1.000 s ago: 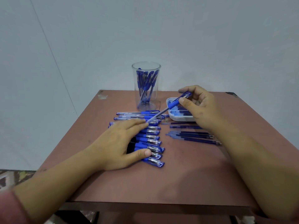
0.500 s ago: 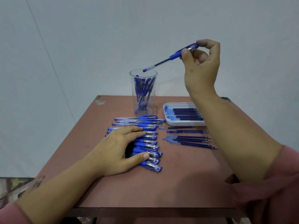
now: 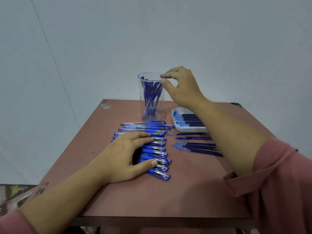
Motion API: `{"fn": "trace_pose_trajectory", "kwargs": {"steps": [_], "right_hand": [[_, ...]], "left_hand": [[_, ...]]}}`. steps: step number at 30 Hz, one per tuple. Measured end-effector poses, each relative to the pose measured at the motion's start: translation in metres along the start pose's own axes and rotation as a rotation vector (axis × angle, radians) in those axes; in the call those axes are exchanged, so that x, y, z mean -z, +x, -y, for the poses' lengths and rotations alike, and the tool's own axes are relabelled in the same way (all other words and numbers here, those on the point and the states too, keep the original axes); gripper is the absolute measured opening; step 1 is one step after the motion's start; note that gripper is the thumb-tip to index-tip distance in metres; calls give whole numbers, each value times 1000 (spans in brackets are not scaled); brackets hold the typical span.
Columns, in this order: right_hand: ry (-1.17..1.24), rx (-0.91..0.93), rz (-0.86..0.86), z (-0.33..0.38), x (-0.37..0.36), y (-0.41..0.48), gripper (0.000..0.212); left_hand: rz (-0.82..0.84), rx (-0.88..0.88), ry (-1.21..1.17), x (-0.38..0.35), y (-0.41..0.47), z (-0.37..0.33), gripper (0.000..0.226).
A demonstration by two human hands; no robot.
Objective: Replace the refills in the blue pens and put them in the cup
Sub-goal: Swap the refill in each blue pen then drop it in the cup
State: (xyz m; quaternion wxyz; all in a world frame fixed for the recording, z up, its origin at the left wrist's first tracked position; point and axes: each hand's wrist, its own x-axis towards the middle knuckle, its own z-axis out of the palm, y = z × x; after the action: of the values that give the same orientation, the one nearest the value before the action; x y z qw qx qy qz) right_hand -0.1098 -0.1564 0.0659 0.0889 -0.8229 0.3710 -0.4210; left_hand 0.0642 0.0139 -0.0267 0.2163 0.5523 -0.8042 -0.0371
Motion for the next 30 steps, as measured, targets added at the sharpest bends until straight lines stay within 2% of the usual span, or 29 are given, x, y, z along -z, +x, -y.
{"fn": "trace_pose_trajectory", "kwargs": {"steps": [4,6,11,17,26,30], "right_hand": [[35,24,-35,-2,12,-23,25],[60,13,4,-4,17,-44,20],[48,-50,279,-19,14,-89,16],[-94,33,497,-15,6,-96,16],[-247,97,609,-3,-5,-88,14],[-278,109,603,-1,-7,-89,13]], "left_hand": [[-5,0,2,-1,0,0,75],[-11,1,0,-2,0,0,75],[-22,3,-7,-3,0,0,75],[-28,-2,-2,-3,1,1,75],[-30,-15,10,-5,1,3,75],[-40,-21,28,-5,1,4,76]]}}
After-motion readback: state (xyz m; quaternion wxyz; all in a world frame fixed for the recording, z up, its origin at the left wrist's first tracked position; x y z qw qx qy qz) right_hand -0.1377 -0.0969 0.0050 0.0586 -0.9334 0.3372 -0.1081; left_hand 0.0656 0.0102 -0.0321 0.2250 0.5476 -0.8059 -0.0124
